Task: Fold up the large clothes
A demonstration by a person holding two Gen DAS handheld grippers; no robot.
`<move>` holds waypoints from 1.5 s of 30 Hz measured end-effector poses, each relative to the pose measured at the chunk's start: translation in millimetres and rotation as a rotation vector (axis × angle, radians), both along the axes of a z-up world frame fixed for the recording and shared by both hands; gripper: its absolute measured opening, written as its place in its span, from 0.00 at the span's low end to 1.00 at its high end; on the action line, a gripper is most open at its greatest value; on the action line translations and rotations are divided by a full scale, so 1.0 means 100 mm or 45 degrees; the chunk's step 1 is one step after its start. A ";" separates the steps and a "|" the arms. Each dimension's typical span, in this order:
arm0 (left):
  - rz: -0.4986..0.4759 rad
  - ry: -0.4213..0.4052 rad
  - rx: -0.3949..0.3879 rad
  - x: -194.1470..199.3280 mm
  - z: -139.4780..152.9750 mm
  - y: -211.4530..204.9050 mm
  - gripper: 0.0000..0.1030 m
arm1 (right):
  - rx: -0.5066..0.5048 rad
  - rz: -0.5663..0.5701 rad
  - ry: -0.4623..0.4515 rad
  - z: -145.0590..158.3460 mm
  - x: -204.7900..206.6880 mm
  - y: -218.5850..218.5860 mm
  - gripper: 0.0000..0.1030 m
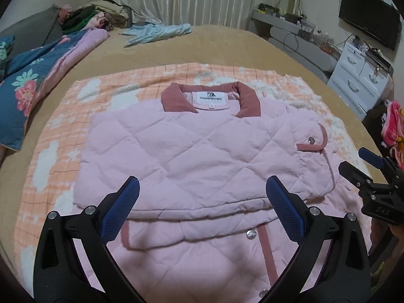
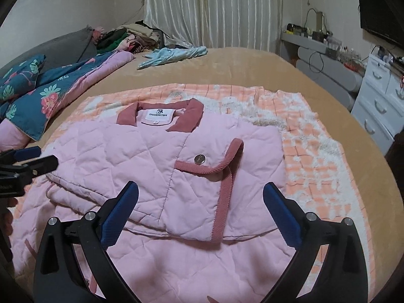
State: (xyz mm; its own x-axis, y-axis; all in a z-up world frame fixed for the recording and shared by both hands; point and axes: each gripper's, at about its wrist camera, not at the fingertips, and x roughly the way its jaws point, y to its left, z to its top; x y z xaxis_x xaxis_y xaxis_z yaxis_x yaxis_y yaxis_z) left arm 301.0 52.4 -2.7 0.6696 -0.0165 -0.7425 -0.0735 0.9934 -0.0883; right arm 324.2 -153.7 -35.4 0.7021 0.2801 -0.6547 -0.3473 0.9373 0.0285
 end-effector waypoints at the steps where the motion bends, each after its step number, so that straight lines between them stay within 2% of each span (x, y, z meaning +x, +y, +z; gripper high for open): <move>1: 0.001 -0.006 -0.002 -0.04 0.02 0.00 0.91 | 0.006 0.002 0.000 0.01 -0.01 0.00 0.96; 6: 0.012 -0.025 -0.006 -0.16 0.12 0.04 0.91 | 0.026 -0.001 -0.022 0.08 -0.08 -0.01 0.96; 11: 0.030 -0.054 -0.035 -0.30 0.23 0.08 0.91 | -0.019 -0.014 -0.112 0.20 -0.27 0.01 0.96; 16: 0.033 -0.083 -0.048 -0.43 0.35 0.09 0.91 | 0.100 -0.027 -0.097 0.32 -0.43 -0.10 0.96; 25: 0.006 -0.110 -0.049 -0.60 0.49 0.07 0.91 | 0.129 -0.057 -0.155 0.64 -0.69 -0.18 0.96; 45: -0.020 -0.207 -0.101 -1.06 0.80 0.11 0.91 | 0.126 -0.105 -0.207 1.04 -1.22 -0.23 0.96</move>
State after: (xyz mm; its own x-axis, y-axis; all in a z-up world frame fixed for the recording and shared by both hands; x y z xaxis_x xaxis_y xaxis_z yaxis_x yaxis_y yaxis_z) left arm 194.8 63.5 77.1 0.7800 -0.0821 -0.6204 -0.0364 0.9837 -0.1758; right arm 201.8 -177.1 68.1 0.8193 0.2749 -0.5031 -0.2773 0.9581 0.0718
